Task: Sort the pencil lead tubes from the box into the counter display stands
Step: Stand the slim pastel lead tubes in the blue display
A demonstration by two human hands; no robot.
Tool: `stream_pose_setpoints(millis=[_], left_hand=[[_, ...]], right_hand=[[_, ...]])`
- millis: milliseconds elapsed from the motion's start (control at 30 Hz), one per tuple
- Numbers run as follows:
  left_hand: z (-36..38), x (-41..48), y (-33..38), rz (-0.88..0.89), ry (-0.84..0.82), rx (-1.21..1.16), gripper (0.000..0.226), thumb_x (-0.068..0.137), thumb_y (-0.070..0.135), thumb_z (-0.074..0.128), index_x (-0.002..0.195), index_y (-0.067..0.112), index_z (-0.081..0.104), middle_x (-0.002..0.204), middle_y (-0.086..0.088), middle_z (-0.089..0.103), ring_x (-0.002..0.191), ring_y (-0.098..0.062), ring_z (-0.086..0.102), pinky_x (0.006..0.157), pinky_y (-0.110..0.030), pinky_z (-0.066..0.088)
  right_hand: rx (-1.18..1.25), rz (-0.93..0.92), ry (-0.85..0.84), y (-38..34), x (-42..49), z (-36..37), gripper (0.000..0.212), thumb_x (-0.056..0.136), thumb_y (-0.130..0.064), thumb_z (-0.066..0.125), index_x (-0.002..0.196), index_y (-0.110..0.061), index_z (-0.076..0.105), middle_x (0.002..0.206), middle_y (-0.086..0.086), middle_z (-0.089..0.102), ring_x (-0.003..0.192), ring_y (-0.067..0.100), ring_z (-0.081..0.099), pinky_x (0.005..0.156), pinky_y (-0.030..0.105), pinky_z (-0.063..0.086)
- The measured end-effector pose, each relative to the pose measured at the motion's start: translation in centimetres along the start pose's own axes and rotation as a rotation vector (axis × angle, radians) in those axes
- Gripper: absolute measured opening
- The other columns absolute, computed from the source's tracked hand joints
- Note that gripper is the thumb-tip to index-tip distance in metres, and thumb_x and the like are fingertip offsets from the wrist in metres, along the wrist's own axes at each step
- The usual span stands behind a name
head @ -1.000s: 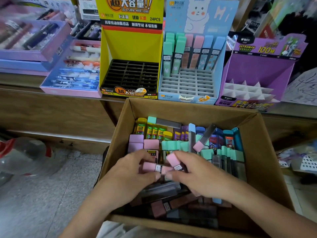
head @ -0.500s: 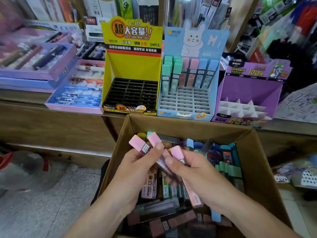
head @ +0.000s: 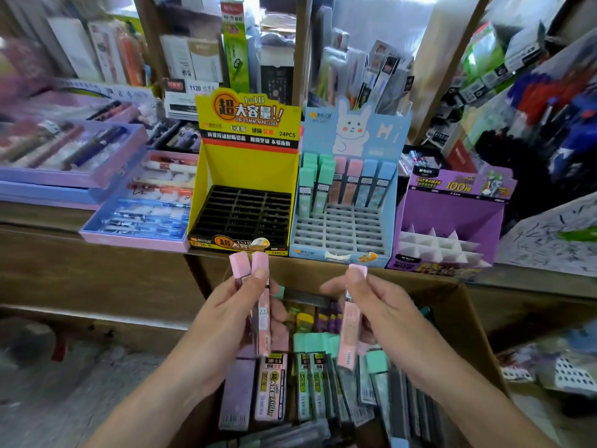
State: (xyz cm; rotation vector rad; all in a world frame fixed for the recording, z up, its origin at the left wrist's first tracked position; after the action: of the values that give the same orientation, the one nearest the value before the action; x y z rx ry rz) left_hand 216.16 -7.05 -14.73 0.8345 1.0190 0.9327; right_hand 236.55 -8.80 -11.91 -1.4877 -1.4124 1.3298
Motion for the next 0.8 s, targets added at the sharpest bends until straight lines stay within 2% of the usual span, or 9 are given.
stream_pose_setpoints(millis=[100, 167, 200, 300, 367, 500, 600, 700, 800], left_hand=[[-0.2, 0.7, -0.2, 0.010, -0.031, 0.019, 0.038, 0.095, 0.048, 0.062, 0.095, 0.011, 0.071, 0.069, -0.006, 0.053, 0.052, -0.017, 0.047, 0.046, -0.025, 0.040], [-0.4, 1.1, -0.8, -0.015, -0.040, -0.040, 0.036, 0.096, 0.044, 0.063, 0.097, 0.009, 0.071, 0.067, -0.004, 0.049, 0.051, -0.014, 0.042, 0.045, -0.023, 0.037], [-0.5, 1.3, -1.1, -0.028, -0.047, -0.068, 0.034, 0.096, 0.041, 0.064, 0.098, 0.008, 0.072, 0.067, -0.003, 0.048, 0.050, -0.014, 0.041, 0.044, -0.023, 0.036], [-1.1, 1.7, -1.7, -0.048, -0.069, -0.107, 0.029, 0.088, 0.033, 0.071, 0.101, 0.007, 0.075, 0.067, -0.003, 0.049, 0.049, -0.013, 0.041, 0.043, -0.023, 0.037], [-1.3, 1.9, -1.9, -0.046, -0.086, -0.121, 0.030, 0.084, 0.027, 0.071, 0.105, 0.006, 0.074, 0.069, -0.003, 0.049, 0.050, -0.013, 0.042, 0.044, -0.023, 0.037], [-1.2, 2.0, -1.9, -0.042, -0.102, -0.121, 0.029, 0.084, 0.024, 0.072, 0.107, 0.006, 0.073, 0.070, -0.004, 0.049, 0.052, -0.013, 0.042, 0.045, -0.024, 0.037], [-1.2, 2.0, -1.9, -0.041, -0.111, -0.144, 0.030, 0.087, 0.024, 0.071, 0.111, 0.005, 0.072, 0.071, -0.004, 0.051, 0.052, -0.014, 0.042, 0.046, -0.025, 0.037], [-1.3, 1.9, -1.8, -0.029, -0.109, -0.196, 0.029, 0.091, 0.022, 0.068, 0.113, 0.004, 0.071, 0.071, -0.006, 0.052, 0.053, -0.015, 0.042, 0.048, -0.028, 0.038], [-1.3, 2.0, -1.7, -0.021, -0.083, -0.192, 0.026, 0.094, 0.021, 0.060, 0.110, 0.005, 0.073, 0.071, -0.008, 0.053, 0.051, -0.016, 0.043, 0.046, -0.028, 0.038]], right_hand=[[0.000, -0.063, 0.068, -1.4, 0.9, -1.5, 0.040, 0.091, -0.061, 0.048, 0.099, -0.033, 0.076, 0.064, -0.006, 0.060, 0.057, 0.002, 0.056, 0.054, 0.018, 0.042], [-0.022, -0.078, 0.092, -2.2, 1.5, -2.4, 0.039, 0.094, -0.053, 0.055, 0.095, -0.019, 0.075, 0.068, 0.009, 0.065, 0.057, 0.008, 0.057, 0.055, 0.021, 0.044], [-0.027, -0.082, 0.097, -2.5, 1.9, -2.8, 0.035, 0.098, -0.045, 0.058, 0.095, -0.015, 0.075, 0.072, 0.011, 0.069, 0.060, 0.009, 0.060, 0.057, 0.022, 0.047], [-0.046, -0.103, 0.104, -3.7, 3.2, -3.9, 0.013, 0.101, -0.021, 0.062, 0.100, -0.015, 0.074, 0.081, -0.001, 0.076, 0.069, 0.008, 0.068, 0.066, 0.017, 0.054], [-0.113, -0.142, 0.137, -4.7, 4.1, -4.8, 0.010, 0.100, -0.013, 0.064, 0.100, -0.017, 0.073, 0.084, -0.003, 0.077, 0.072, 0.009, 0.071, 0.069, 0.019, 0.057], [-0.319, -0.264, 0.318, -7.3, 5.8, -6.6, 0.004, 0.093, -0.015, 0.075, 0.096, -0.016, 0.074, 0.086, 0.000, 0.077, 0.076, 0.015, 0.075, 0.071, 0.036, 0.064], [-0.347, -0.358, 0.419, -8.7, 6.9, -7.3, 0.006, 0.089, -0.017, 0.079, 0.094, -0.016, 0.076, 0.083, 0.000, 0.076, 0.073, 0.016, 0.074, 0.062, 0.033, 0.064], [-0.309, -0.399, 0.461, -9.2, 8.2, -7.8, 0.005, 0.093, -0.013, 0.075, 0.091, -0.017, 0.074, 0.081, 0.001, 0.075, 0.072, 0.016, 0.074, 0.065, 0.030, 0.063], [-0.336, -0.410, 0.497, -9.4, 9.6, -7.9, 0.007, 0.096, -0.011, 0.071, 0.092, -0.017, 0.072, 0.082, 0.002, 0.073, 0.069, 0.009, 0.072, 0.066, 0.021, 0.061]])
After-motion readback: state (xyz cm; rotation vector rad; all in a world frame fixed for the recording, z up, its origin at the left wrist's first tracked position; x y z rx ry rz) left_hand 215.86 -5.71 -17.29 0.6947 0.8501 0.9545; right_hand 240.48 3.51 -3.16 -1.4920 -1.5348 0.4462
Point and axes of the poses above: each hand's wrist, its own x-axis towards the middle knuckle, its own z-axis out of the palm, y = z × x, the point moved 7 cm from there along x, towards the middle knuckle
